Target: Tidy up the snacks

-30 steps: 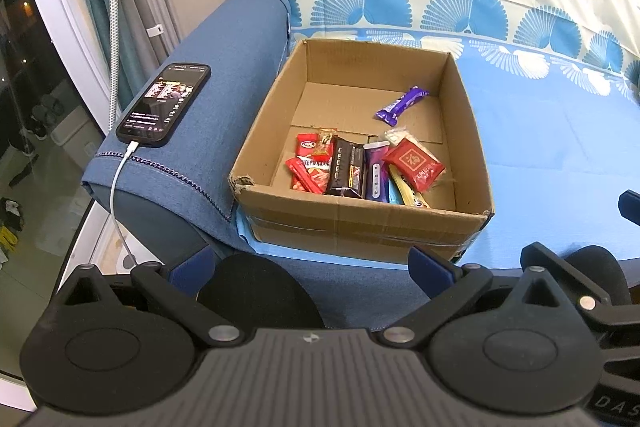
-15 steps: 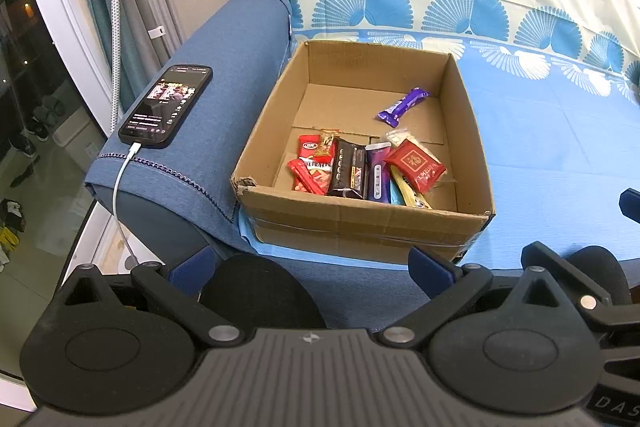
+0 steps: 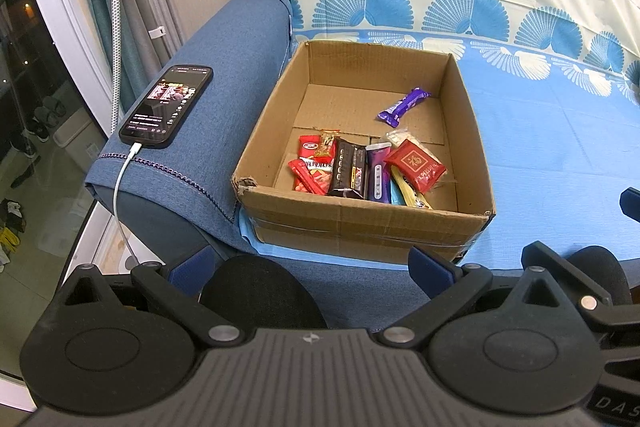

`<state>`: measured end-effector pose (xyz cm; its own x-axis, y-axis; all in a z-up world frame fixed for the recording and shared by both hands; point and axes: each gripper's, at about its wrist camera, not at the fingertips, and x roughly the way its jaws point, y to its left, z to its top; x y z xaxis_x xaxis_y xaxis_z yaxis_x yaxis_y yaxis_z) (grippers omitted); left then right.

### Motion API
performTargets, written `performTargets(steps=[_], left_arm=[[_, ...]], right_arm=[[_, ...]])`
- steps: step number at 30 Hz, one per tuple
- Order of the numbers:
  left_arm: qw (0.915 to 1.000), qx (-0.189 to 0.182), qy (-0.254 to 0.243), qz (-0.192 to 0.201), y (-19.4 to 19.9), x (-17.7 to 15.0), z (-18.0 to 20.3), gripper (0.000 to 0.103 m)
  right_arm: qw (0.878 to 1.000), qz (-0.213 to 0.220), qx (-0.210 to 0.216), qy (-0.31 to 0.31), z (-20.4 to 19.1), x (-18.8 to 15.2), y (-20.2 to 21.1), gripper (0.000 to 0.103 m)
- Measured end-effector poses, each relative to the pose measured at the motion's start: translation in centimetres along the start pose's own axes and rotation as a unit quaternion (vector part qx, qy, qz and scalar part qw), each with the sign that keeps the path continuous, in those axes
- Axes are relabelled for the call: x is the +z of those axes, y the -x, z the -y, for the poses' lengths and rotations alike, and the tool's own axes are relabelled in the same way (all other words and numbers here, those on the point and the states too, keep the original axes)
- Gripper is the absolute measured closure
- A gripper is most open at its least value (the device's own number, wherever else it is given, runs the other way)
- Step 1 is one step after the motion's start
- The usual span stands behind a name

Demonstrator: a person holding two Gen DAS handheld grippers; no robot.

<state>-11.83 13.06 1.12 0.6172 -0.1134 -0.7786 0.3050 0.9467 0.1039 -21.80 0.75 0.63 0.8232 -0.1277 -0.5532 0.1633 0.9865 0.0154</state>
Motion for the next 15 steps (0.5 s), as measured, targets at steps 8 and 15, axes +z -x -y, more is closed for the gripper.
performTargets(steps=[8,15], left_arm=[[1.0000,0.001,0.001,-0.002,0.06,0.09,-0.33,0.000],[1.0000,0.006,0.002,-0.002,-0.01,-0.06,-0.42,0.000]], right_arm=[[1.000,0.000,0.000,0.000,-0.05,-0.01,-0.01,0.001],[1.000,0.000,0.000,0.000,-0.07,-0.01,0.01,0.001]])
